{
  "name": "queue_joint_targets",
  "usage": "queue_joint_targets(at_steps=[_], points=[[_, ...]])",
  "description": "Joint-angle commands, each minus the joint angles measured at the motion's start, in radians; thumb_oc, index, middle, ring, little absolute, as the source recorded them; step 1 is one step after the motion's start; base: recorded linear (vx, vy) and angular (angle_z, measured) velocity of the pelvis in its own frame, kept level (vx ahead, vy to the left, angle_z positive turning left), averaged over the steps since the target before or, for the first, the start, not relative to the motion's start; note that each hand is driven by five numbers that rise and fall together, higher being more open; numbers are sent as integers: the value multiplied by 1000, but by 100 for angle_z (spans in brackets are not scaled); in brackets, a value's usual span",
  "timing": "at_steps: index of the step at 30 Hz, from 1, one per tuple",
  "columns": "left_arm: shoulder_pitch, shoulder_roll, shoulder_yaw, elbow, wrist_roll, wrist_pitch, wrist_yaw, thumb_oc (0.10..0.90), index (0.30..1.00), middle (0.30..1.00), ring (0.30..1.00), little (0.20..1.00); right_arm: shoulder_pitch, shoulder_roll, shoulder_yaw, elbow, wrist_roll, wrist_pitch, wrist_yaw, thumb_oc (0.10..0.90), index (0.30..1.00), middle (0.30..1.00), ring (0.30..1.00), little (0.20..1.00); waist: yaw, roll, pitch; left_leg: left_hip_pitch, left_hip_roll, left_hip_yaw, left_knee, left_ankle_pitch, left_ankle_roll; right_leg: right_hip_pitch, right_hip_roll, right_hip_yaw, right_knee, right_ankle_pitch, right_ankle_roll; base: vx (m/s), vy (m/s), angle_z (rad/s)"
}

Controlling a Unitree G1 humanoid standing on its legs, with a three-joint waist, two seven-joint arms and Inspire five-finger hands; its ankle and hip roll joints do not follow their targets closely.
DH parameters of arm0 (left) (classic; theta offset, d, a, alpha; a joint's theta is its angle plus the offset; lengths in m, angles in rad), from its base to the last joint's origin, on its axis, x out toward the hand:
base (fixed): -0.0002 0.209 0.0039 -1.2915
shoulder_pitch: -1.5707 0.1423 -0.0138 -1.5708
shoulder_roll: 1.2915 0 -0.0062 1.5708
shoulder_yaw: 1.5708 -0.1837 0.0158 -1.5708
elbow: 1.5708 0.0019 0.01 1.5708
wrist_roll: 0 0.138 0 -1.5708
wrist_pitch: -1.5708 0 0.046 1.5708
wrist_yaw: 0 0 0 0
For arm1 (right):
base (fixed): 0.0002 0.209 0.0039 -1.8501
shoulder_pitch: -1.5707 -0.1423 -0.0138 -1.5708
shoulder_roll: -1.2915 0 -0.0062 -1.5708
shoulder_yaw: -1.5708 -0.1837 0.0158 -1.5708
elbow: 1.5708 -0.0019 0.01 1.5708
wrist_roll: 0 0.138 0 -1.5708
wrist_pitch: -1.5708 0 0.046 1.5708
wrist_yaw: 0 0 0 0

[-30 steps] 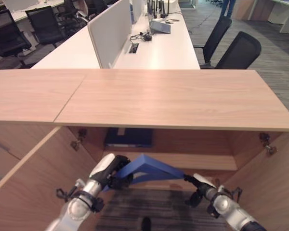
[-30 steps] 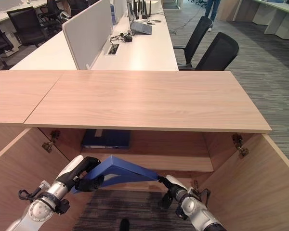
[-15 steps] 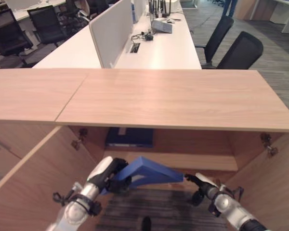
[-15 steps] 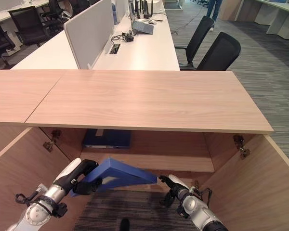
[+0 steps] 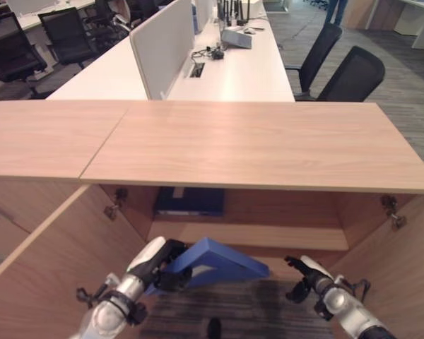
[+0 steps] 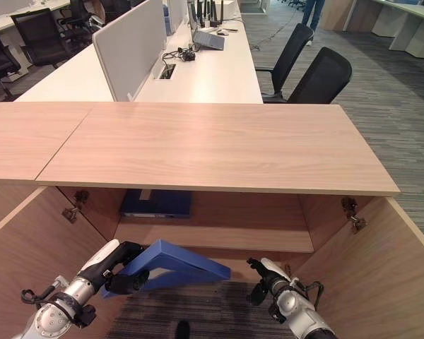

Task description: Put the empty folder in the office cabinet

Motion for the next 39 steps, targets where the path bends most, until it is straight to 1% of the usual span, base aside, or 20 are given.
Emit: queue_joint_targets(at_steps=[1,2,4,6,10,16,21,27,28,29,30,31,32,33,34,35,36,37,38,39], points=[[-149,29,12,-141,-66,-104,32,400,300,300,300,300,-121,-46,-5,-112,-3,-57,-36,800,900,900,900,900,-9,-26,-41,75,18,-19,-4,-189,-19,-69,-30,-13,-1,34,37,0,0,0],[-151,29,11,-139,-66,-104,33,400,300,300,300,300,-122,-46,-5,-111,-3,-57,-36,800,900,900,900,900,-9,-26,-40,75,18,-19,-4,-189,-19,-70,-30,-13,-1,34,37,0,0,0],[-191,24,-24,-136,-65,-105,34,400,300,300,300,300,-154,-22,41,-130,15,-66,-19,800,900,900,900,900,-10,-27,-42,77,19,-18,-4,-189,-20,-69,-30,-11,-1,34,36,0,0,0],[-204,23,-32,-130,-61,-106,38,400,300,300,300,300,-163,-14,51,-129,21,-68,-18,800,900,900,900,900,-10,-27,-41,76,19,-18,-4,-188,-20,-70,-31,-11,-1,35,36,0,0,0],[-253,24,-74,-125,-54,-109,37,400,300,300,300,300,-215,20,107,-133,32,-78,-6,800,900,900,900,900,-11,-26,-44,78,19,-18,-4,-189,-20,-68,-30,-11,-1,34,34,0,0,0],[-311,23,-124,-125,-68,-112,35,400,300,300,300,300,-279,43,155,-144,32,-85,-4,800,900,900,900,900,-12,-25,-45,77,19,-17,-4,-188,-21,-70,-30,-9,-1,33,34,0,0,0],[-382,8,-188,-122,-82,-116,36,400,300,300,300,300,-337,76,205,-158,42,-91,-4,800,900,900,900,900,-14,-25,-48,78,18,-16,-4,-188,-21,-69,-30,-8,-1,33,33,0,0,0],[-435,-9,-239,-133,-160,-120,24,400,300,300,300,300,-385,100,241,-167,46,-97,0,800,900,900,900,900,-15,-24,-49,78,17,-15,-4,-189,-21,-69,-31,-7,-1,33,34,0,0,0],[-455,-25,-257,-141,-223,-119,19,400,300,300,300,300,-391,121,253,-169,82,-98,3,800,900,900,900,900,-17,-23,-50,79,17,-15,-4,-189,-21,-69,-31,-7,-1,33,34,0,0,0],[-458,-24,-258,-140,-227,-119,18,400,300,300,300,300,-393,120,253,-167,85,-99,2,800,900,900,900,900,-16,-23,-49,78,17,-15,-4,-189,-21,-69,-31,-7,-1,33,34,0,0,0],[-471,-35,-271,-150,-294,-117,11,400,300,300,300,300,-388,141,260,-160,128,-97,6,800,900,900,900,900,-17,-22,-50,79,16,-15,-4,-189,-20,-68,-32,-6,-1,34,34,0,0,0],[-482,-53,-283,-162,-389,-112,0,400,300,300,300,300,-376,169,263,-147,191,-99,9,751,827,827,827,827,-17,-21,-50,80,16,-15,-4,-189,-20,-68,-33,-6,-1,34,34,0,0,0],[-497,-82,-301,-164,-491,-104,-9,400,300,300,300,300,-337,214,258,-125,315,-102,14,400,300,300,300,300,-22,-18,-49,81,15,-12,-4,-188,-20,-68,-34,-5,-1,36,34,0,0,0],[-499,-90,-306,-164,-525,-99,-13,400,300,300,300,300,-319,232,254,-109,361,-101,11,400,300,300,300,300,-24,-17,-49,81,15,-10,-4,-188,-20,-69,-34,-4,-1,36,34,0,0,0],[-499,-107,-315,-167,-603,-86,-19,400,300,300,300,300,-274,277,253,-82,457,-98,19,400,300,300,300,300,-28,-14,-47,83,16,-5,-4,-189,-20,-69,-34,-1,-1,37,34,-7,20,-3],[-498,-118,-321,-161,-643,-77,-20,400,300,300,300,300,-239,305,250,-67,531,-94,29,400,300,300,300,300,-31,-13,-46,84,16,-5,-4,-190,-21,-69,-34,0,-1,38,34,-15,23,-7],[-498,-135,-337,-137,-684,-65,-24,400,300,300,300,300,-190,343,251,-49,672,-79,50,400,300,300,300,300,-34,-12,-43,87,17,-1,-4,-190,-23,-67,-34,2,-1,38,34,-30,22,-11],[-508,-162,-355,-104,-717,-54,-17,400,300,300,300,300,-151,393,250,-6,871,-61,60,400,300,300,300,300,-37,-11,-41,85,17,0,-4,-188,-26,-69,-32,3,-1,41,33,-29,19,-14],[-513,-170,-363,-94,-725,-52,-17,400,300,300,300,300,-144,407,251,5,930,-58,68,400,300,300,300,300,-36,-12,-40,85,17,0,-4,-188,-27,-69,-32,4,-1,41,33,-37,7,-11],[-527,-190,-378,-71,-744,-46,-11,400,300,300,300,300,-132,437,246,31,1059,-56,68,400,300,300,300,300,-36,-13,-37,85,18,0,-4,-186,-29,-70,-31,5,-1,43,33,-24,-4,-7]])
